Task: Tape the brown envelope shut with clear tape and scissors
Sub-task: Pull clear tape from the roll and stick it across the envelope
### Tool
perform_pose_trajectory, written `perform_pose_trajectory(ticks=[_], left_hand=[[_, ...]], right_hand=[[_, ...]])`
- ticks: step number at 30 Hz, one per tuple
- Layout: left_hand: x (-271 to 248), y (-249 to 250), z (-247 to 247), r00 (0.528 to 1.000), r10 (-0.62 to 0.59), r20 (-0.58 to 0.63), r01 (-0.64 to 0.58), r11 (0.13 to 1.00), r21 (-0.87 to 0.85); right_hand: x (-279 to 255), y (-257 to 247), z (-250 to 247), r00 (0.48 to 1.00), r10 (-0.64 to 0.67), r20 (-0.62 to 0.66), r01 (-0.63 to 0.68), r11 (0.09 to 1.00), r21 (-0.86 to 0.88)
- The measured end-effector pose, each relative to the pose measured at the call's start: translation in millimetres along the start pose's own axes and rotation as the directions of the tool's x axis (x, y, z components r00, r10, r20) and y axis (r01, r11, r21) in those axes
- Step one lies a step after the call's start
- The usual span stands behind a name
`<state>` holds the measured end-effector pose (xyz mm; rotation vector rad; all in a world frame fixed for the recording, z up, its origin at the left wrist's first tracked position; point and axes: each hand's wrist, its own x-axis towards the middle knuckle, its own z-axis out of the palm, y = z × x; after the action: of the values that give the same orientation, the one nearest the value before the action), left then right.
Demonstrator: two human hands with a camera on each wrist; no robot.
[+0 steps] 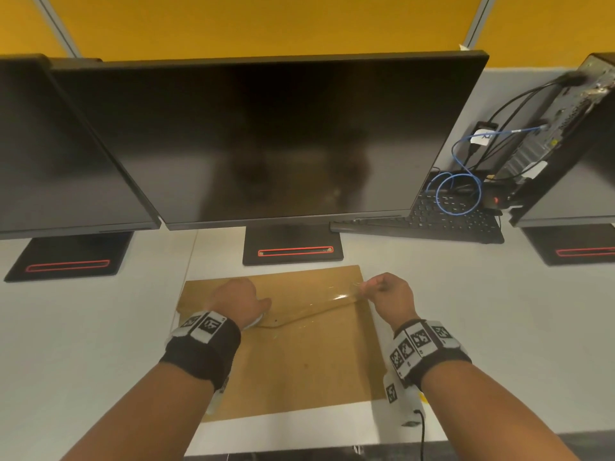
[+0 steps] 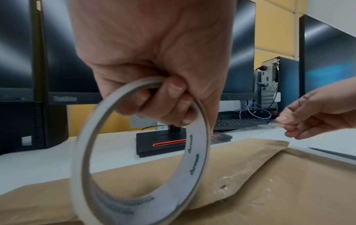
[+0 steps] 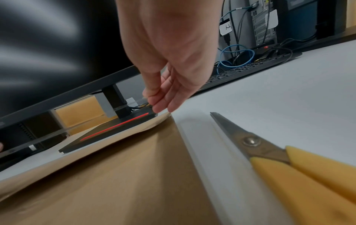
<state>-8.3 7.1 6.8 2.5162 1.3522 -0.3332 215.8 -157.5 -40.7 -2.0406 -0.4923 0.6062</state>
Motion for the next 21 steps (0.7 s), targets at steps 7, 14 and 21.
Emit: perform_pose_trajectory(ticks=[7,14,21], left_hand=[[-2.2,20.7,2.7,0.992,-0.065,0.106,0.052,0.992,0.117],[-4.2,31.6,10.1,0.985,-0.080,0.153,0.051,0.981,0.185],[-2.8,39.7,11.1,0.979,-0.079,0.186,0.042,0.979,0.197]], right_hand=[[4.3,9.1,-0.3,0.998,0.015,0.059,-0.008,0.992,-0.125],[5.2,11.2,-3.3,0.997,0.029,0.067,-0.020,0.992,-0.125],[2.3,14.3,-4.0,0.997,0.067,0.043,-0.064,0.995,-0.076]])
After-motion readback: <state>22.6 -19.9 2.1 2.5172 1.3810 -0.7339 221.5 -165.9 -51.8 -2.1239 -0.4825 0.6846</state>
